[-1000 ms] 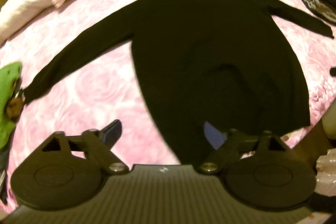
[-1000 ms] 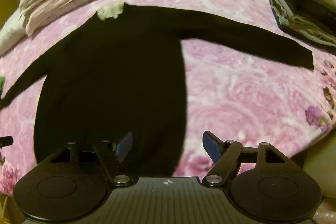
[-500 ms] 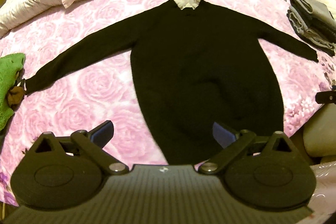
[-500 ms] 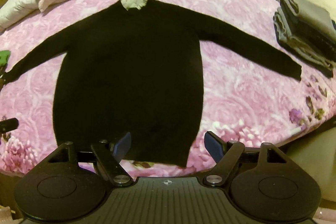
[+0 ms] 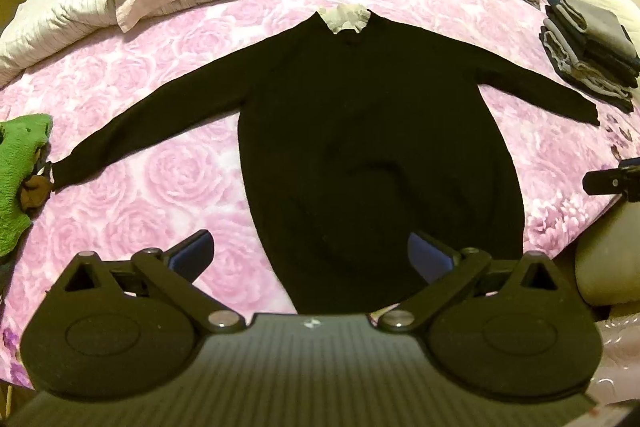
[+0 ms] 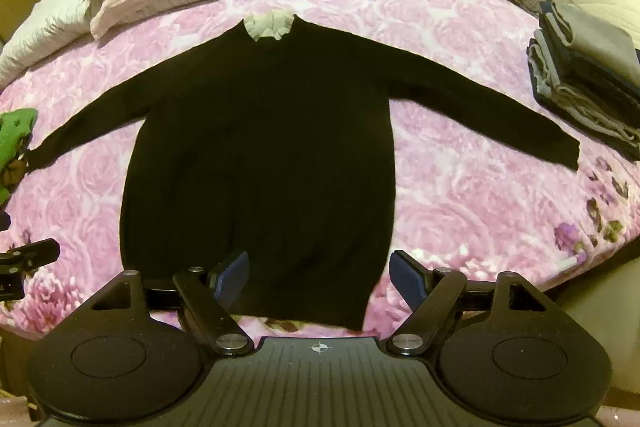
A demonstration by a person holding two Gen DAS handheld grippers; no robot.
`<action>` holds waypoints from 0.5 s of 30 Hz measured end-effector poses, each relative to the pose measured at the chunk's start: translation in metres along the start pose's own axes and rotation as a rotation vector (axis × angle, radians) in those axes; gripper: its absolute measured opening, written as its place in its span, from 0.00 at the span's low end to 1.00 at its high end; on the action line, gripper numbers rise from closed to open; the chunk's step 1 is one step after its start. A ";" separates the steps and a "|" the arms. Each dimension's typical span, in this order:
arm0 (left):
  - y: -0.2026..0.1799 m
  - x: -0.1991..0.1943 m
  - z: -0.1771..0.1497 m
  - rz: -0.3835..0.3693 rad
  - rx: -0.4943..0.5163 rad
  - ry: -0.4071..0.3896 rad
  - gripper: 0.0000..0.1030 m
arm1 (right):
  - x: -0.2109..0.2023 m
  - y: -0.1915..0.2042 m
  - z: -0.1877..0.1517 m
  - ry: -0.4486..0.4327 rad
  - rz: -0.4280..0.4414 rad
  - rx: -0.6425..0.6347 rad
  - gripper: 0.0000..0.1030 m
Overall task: Fold large clothes
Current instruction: 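Release the sweater and raise both tools above it, then reach the left gripper toward the green knit garment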
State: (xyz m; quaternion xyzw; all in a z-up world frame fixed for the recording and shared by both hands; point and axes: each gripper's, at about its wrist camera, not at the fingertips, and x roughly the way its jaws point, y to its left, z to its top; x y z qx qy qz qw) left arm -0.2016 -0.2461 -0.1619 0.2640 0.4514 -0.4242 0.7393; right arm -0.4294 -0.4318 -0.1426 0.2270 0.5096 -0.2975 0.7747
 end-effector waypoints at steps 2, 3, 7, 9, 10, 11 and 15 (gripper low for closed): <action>0.001 -0.001 0.001 0.008 -0.009 -0.001 0.99 | 0.001 -0.002 0.001 -0.002 0.006 -0.003 0.72; 0.001 -0.002 0.002 0.013 -0.011 -0.002 0.99 | 0.001 -0.003 0.002 -0.003 0.011 -0.005 0.72; 0.008 -0.005 0.003 0.045 -0.018 -0.011 0.99 | 0.004 -0.001 0.008 -0.013 0.035 -0.033 0.72; 0.015 -0.006 0.003 0.070 -0.020 -0.015 0.99 | 0.005 0.004 0.011 -0.032 0.048 -0.066 0.72; 0.020 -0.006 0.004 0.081 -0.021 -0.022 0.99 | 0.006 0.007 0.013 -0.044 0.055 -0.087 0.72; 0.028 -0.006 0.003 0.098 -0.022 -0.029 0.99 | 0.008 0.013 0.014 -0.061 0.070 -0.119 0.72; 0.068 -0.003 0.000 0.153 -0.035 -0.023 0.99 | 0.019 0.041 0.023 -0.084 0.107 -0.218 0.72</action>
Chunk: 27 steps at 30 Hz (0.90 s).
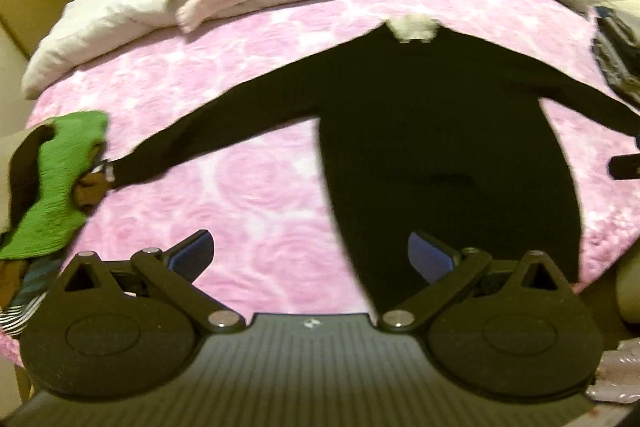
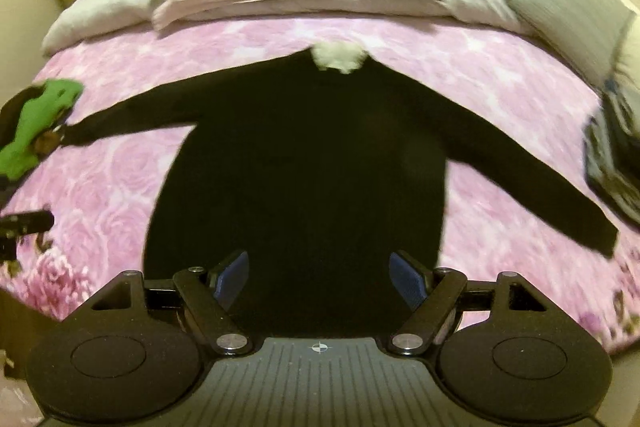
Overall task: Fold large clothes
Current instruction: 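Reach the left gripper toward the green knit garment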
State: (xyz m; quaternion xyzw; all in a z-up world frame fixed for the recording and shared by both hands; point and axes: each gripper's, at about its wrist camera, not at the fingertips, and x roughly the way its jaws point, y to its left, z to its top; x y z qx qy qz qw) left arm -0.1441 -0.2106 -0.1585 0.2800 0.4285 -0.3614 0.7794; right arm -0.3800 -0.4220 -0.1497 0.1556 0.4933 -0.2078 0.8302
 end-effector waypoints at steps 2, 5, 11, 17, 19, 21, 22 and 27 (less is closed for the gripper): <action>0.030 0.007 0.000 0.023 -0.018 0.003 0.99 | 0.006 0.015 0.010 -0.007 0.027 -0.015 0.72; 0.080 0.025 0.002 0.053 -0.041 0.009 0.99 | 0.020 0.044 0.026 -0.026 0.052 -0.060 0.72; 0.186 0.082 0.018 0.064 -0.030 0.026 0.99 | 0.069 0.130 0.061 -0.050 0.061 -0.165 0.72; 0.277 0.140 0.037 0.046 0.096 -0.015 0.99 | 0.145 0.247 0.097 -0.073 0.122 -0.342 0.72; 0.297 0.157 0.041 0.009 0.163 -0.036 0.99 | 0.174 0.288 0.105 -0.091 0.151 -0.433 0.72; 0.314 0.175 0.043 -0.015 0.211 -0.043 0.99 | 0.205 0.325 0.111 -0.108 0.185 -0.520 0.70; 0.323 0.184 0.044 -0.024 0.232 -0.042 0.99 | 0.219 0.341 0.112 -0.113 0.196 -0.561 0.66; 0.350 0.211 0.046 -0.095 0.334 -0.058 0.99 | 0.291 0.409 0.119 -0.161 0.253 -0.735 0.51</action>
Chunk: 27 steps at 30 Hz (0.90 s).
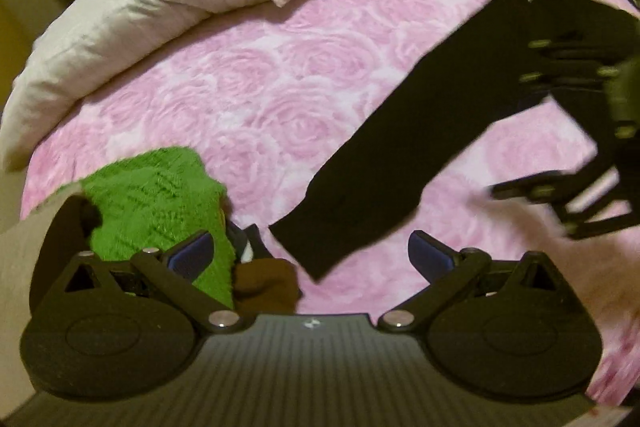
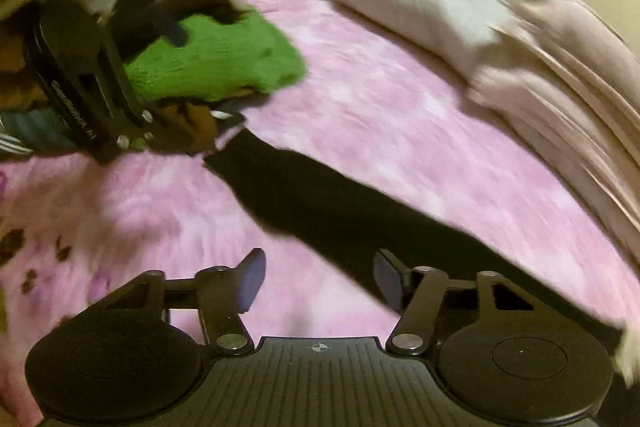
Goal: Fold large clothes
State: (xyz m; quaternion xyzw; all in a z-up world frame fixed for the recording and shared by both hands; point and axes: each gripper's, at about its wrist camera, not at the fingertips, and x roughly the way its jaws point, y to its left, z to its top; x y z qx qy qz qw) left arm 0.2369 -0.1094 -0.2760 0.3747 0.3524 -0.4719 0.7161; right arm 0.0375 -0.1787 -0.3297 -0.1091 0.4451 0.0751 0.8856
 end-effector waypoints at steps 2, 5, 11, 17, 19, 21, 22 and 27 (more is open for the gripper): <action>0.007 0.007 -0.005 -0.021 0.040 0.006 0.99 | 0.034 0.013 0.011 -0.014 0.033 -0.064 0.45; 0.015 0.016 -0.016 -0.035 0.068 0.026 0.99 | 0.079 0.031 0.020 -0.030 0.083 -0.153 0.41; 0.021 0.018 -0.030 -0.023 0.087 0.037 0.99 | 0.136 0.052 0.027 -0.046 0.097 -0.309 0.13; 0.013 0.004 -0.013 -0.019 0.071 0.012 0.99 | 0.092 0.017 0.040 -0.132 0.091 -0.166 0.00; 0.006 0.001 0.002 -0.022 0.064 -0.008 0.99 | 0.067 -0.016 0.045 -0.147 0.097 0.027 0.00; -0.006 -0.002 0.021 -0.034 0.072 -0.034 0.99 | 0.039 -0.054 0.043 -0.174 0.078 0.220 0.00; -0.015 -0.003 0.033 -0.040 0.084 -0.051 0.99 | 0.026 -0.072 0.039 -0.191 0.061 0.299 0.00; -0.072 -0.003 0.099 -0.092 0.148 -0.138 0.99 | -0.065 -0.184 -0.008 -0.337 -0.134 0.621 0.00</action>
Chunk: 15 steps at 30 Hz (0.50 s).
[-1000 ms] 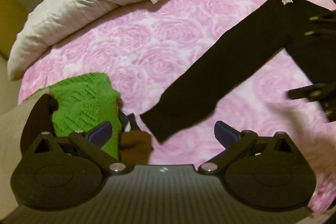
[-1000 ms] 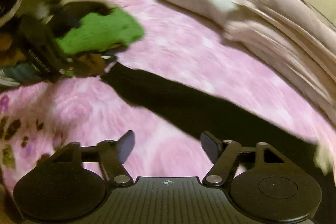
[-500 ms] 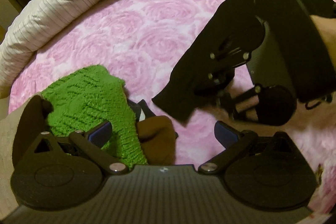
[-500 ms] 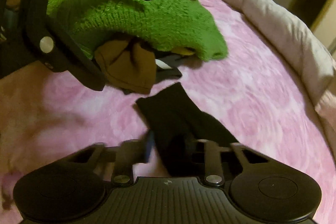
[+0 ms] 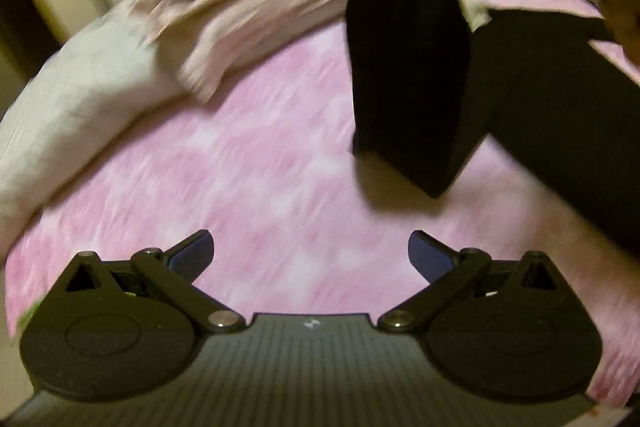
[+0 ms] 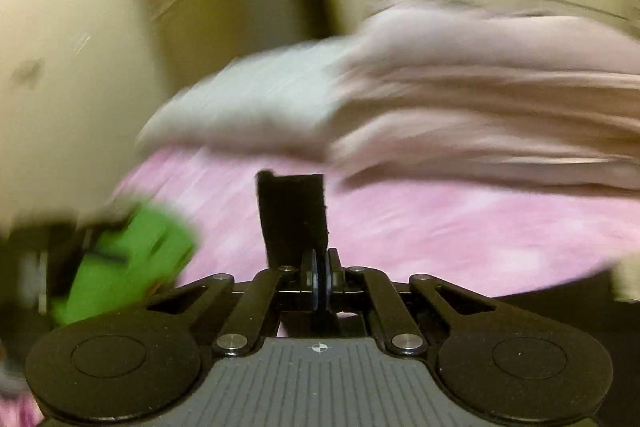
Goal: Fold large clothes
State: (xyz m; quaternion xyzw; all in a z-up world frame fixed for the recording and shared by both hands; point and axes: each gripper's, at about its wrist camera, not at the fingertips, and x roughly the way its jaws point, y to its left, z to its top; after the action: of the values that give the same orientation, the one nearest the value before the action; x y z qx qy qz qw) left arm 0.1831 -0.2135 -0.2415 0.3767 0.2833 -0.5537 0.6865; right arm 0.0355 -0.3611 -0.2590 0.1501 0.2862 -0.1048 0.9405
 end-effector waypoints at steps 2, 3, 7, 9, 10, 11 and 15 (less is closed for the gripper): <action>-0.027 0.005 0.030 -0.025 0.039 -0.035 0.99 | -0.039 -0.054 0.015 -0.101 -0.106 0.077 0.00; -0.042 0.007 0.044 -0.039 0.058 -0.054 0.99 | -0.064 -0.083 0.019 -0.156 -0.169 0.114 0.00; -0.110 0.020 0.090 -0.082 0.122 -0.084 0.99 | -0.138 -0.196 -0.011 -0.292 -0.429 0.274 0.00; -0.144 0.028 0.101 -0.100 0.132 -0.075 0.99 | -0.142 -0.254 -0.051 -0.247 -0.490 0.413 0.00; -0.162 0.033 0.107 -0.111 0.140 -0.064 0.99 | -0.138 -0.283 -0.076 -0.206 -0.502 0.497 0.00; -0.175 0.038 0.109 -0.122 0.149 -0.053 0.99 | -0.132 -0.305 -0.096 -0.169 -0.508 0.549 0.00; -0.230 0.058 0.119 -0.159 0.182 0.010 0.99 | -0.118 -0.357 -0.151 -0.079 -0.477 0.664 0.00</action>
State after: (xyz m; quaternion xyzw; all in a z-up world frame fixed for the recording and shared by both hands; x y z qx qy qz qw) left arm -0.0315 -0.3675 -0.2691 0.4165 0.2643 -0.6280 0.6019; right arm -0.2385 -0.6289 -0.3903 0.3706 0.2272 -0.4124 0.8006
